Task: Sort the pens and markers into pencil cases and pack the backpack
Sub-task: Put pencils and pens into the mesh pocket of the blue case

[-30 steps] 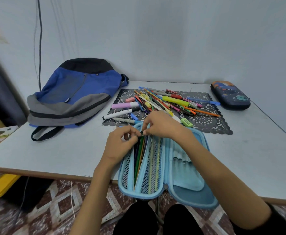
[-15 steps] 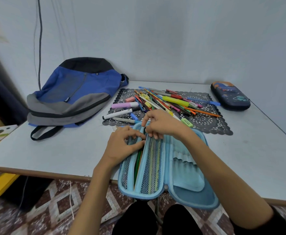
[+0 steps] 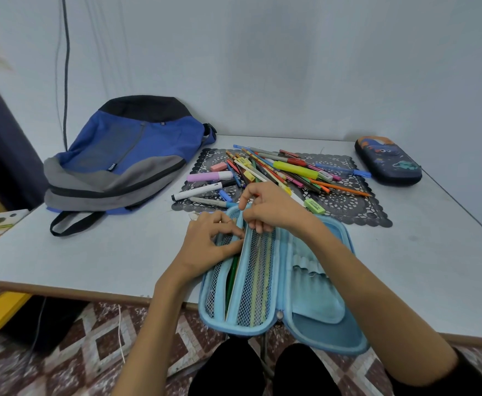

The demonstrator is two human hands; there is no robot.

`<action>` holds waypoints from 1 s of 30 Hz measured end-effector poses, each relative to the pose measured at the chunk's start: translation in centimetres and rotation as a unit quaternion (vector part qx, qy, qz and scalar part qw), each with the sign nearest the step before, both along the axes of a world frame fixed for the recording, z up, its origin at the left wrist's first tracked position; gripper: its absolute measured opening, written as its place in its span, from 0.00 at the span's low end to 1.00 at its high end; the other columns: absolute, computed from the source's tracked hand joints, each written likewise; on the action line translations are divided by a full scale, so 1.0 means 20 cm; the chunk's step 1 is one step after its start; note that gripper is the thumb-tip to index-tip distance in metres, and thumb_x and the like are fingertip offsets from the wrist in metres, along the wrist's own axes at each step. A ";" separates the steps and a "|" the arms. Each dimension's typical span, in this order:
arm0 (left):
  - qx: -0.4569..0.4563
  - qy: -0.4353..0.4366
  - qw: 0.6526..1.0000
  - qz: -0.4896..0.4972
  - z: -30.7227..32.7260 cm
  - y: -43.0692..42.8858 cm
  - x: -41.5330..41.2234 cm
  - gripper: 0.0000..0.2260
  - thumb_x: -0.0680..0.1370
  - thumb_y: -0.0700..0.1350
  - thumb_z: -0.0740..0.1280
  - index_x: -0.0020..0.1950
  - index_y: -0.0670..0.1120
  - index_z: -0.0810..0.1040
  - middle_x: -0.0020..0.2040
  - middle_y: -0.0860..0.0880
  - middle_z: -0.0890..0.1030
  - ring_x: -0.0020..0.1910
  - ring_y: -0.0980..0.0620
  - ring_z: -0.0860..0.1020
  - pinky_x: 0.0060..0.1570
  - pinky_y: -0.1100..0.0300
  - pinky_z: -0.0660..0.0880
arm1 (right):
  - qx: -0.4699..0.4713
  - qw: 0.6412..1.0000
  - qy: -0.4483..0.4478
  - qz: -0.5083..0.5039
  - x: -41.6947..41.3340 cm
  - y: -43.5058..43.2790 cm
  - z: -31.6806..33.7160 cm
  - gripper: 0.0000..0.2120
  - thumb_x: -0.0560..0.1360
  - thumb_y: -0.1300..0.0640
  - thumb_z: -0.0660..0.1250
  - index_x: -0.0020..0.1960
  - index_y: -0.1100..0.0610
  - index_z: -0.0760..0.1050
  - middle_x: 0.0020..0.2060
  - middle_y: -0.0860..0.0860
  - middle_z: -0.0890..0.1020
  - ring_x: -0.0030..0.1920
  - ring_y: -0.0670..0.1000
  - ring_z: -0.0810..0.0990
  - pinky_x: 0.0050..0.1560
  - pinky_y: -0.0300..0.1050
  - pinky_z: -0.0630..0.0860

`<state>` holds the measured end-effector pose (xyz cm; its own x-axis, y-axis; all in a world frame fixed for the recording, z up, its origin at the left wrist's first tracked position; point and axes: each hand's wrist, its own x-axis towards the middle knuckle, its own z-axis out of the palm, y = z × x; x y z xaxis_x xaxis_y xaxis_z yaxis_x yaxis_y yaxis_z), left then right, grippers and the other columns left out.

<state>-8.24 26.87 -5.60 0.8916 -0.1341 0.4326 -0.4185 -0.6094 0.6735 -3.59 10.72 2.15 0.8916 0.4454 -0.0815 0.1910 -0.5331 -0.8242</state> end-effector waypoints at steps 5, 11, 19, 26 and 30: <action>-0.034 0.024 0.999 -0.010 0.00 0.00 0.00 0.05 0.69 0.62 0.65 0.38 0.69 0.80 0.45 0.57 0.79 0.49 0.53 0.72 0.53 0.45 0.67 | -0.010 1.000 -0.003 0.002 0.00 0.00 0.01 0.06 0.73 0.69 0.64 0.47 0.59 0.74 0.27 0.56 0.78 0.20 0.48 0.73 0.21 0.37 0.67; -0.038 0.025 0.999 -0.008 0.02 0.00 -0.02 0.06 0.68 0.63 0.66 0.42 0.69 0.81 0.47 0.58 0.79 0.49 0.52 0.72 0.54 0.41 0.67 | -0.019 1.000 -0.019 0.004 0.00 0.00 0.00 0.06 0.73 0.68 0.65 0.46 0.59 0.75 0.26 0.54 0.78 0.21 0.48 0.72 0.22 0.36 0.67; -0.016 0.025 0.999 0.027 0.02 -0.01 -0.01 0.07 0.64 0.63 0.67 0.40 0.69 0.79 0.40 0.54 0.77 0.44 0.56 0.72 0.50 0.44 0.70 | -0.016 0.998 -0.056 0.016 -0.02 0.02 -0.01 0.06 0.73 0.69 0.66 0.44 0.59 0.75 0.26 0.55 0.78 0.20 0.45 0.72 0.22 0.34 0.68; 0.013 0.009 0.999 0.038 0.01 -0.02 -0.01 0.04 0.64 0.63 0.68 0.36 0.67 0.78 0.36 0.54 0.75 0.41 0.56 0.70 0.46 0.48 0.70 | -0.013 0.998 -0.055 0.015 -0.01 0.02 -0.02 0.05 0.72 0.69 0.66 0.45 0.60 0.75 0.26 0.55 0.78 0.19 0.45 0.72 0.21 0.34 0.68; -0.029 0.012 0.999 0.027 0.03 -0.02 -0.03 0.07 0.66 0.61 0.67 0.39 0.61 0.80 0.37 0.53 0.76 0.42 0.52 0.72 0.47 0.47 0.71 | -0.022 0.999 -0.024 0.019 0.00 0.01 -0.02 0.03 0.74 0.67 0.66 0.46 0.61 0.75 0.26 0.54 0.77 0.20 0.46 0.70 0.21 0.34 0.66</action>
<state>-8.79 26.53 -5.07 0.9070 -0.0607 0.4166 -0.3694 -0.5895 0.7184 -3.63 10.89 1.81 0.8779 0.4752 -0.0597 0.2500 -0.5610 -0.7892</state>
